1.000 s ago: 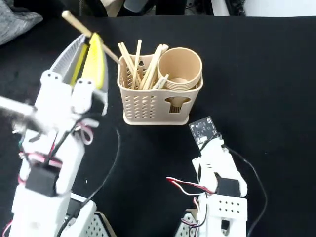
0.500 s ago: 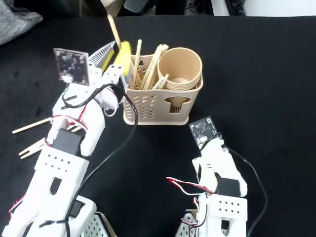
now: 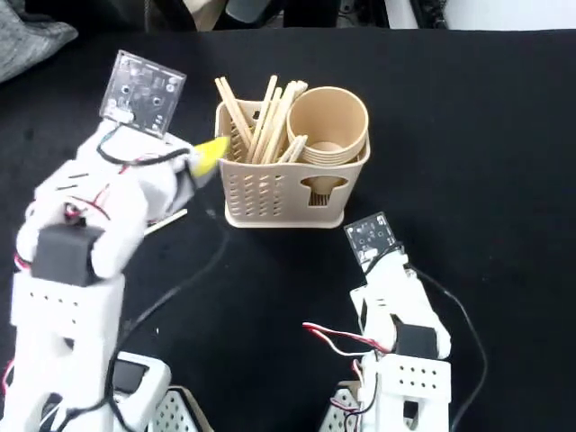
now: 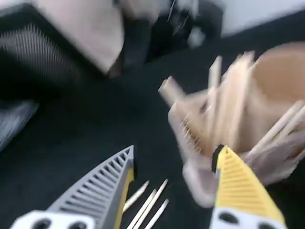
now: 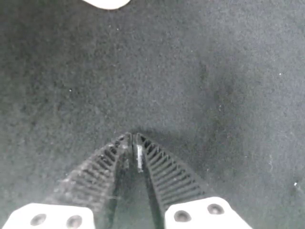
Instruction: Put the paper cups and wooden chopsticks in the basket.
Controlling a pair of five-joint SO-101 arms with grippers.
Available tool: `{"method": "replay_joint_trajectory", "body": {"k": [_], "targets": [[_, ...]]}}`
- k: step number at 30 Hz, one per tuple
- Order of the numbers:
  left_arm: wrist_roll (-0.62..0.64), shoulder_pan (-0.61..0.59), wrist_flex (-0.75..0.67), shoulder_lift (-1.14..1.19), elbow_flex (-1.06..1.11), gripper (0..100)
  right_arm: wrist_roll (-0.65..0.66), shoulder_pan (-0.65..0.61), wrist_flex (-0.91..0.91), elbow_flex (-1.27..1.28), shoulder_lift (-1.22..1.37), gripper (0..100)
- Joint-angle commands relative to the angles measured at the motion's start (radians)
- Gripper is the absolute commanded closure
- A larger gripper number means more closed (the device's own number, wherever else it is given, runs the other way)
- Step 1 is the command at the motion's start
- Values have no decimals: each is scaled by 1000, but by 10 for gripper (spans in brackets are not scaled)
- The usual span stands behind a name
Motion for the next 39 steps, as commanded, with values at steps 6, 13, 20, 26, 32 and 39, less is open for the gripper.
{"method": "replay_joint_trajectory", "body": {"k": [6,13,20,26,32,39], "targets": [[-417,-367,129,336,-15,722,-3,-11,2,-1,-8,986],[-618,-466,-6,732,-24,723,-3,-11,2,-1,-8,986],[-709,-473,-181,977,-59,723,-3,-11,2,-1,-8,986],[-715,-446,-189,1003,-136,779,-3,-11,2,-1,-8,986],[-715,-429,-184,1063,-225,790,-3,-11,2,-1,-8,986],[-713,-421,-184,1235,-328,794,-3,-11,2,-1,-8,986]]}}
